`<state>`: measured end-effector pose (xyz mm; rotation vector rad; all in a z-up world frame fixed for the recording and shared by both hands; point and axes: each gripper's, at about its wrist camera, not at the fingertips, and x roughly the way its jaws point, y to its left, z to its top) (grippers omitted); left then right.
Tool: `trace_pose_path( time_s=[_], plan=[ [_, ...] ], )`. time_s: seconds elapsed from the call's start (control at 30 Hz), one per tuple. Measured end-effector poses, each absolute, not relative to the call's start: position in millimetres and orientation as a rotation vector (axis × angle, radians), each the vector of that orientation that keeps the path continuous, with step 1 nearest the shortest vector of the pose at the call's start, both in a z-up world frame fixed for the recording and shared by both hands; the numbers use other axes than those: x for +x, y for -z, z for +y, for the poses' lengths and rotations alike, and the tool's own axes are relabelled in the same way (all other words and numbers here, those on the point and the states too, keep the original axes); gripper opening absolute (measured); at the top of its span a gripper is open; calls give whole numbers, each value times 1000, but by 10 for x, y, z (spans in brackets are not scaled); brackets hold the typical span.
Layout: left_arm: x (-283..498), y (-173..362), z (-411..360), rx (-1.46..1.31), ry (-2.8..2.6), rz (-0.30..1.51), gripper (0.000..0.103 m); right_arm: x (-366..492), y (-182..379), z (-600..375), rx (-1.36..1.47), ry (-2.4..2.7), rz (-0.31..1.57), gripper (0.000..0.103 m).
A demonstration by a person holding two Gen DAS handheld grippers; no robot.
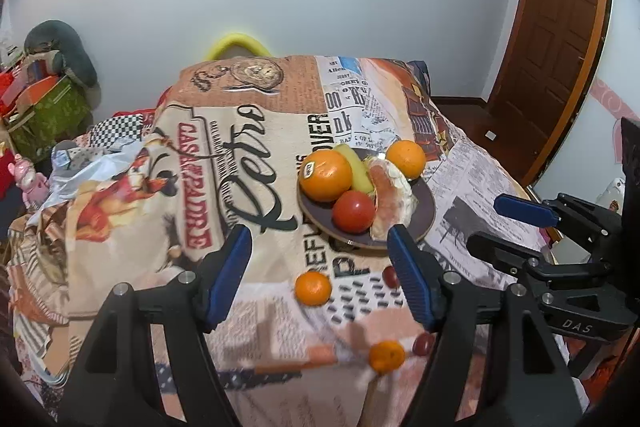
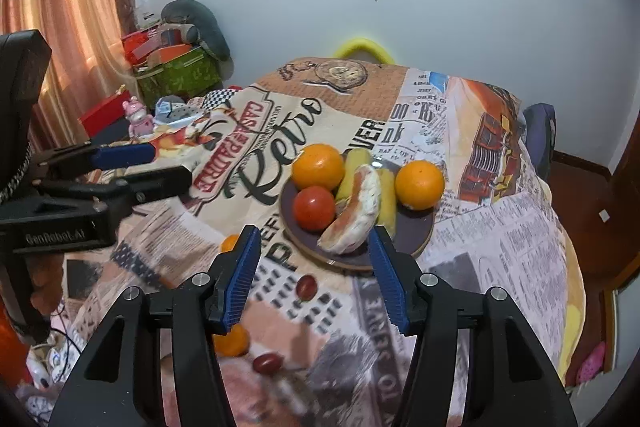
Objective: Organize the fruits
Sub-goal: 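Open both tools and lift them away from the plate, then grasp a small mandarin with the right tool while the left tool grasps another mandarin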
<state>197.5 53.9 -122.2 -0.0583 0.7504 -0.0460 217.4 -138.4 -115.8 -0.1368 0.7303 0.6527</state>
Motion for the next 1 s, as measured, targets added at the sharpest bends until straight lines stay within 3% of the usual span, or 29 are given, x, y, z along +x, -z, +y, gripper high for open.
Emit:
trace_pose_path(
  time_s=[0.8, 1.0],
  plan=[
    [1442, 1966, 967, -82, -14, 932, 70, 1875, 2051, -852, -204, -768, 998, 53],
    [1535, 2051, 911, -78, -1, 951, 70, 1884, 2185, -787, -242, -795, 1030, 32]
  ],
)
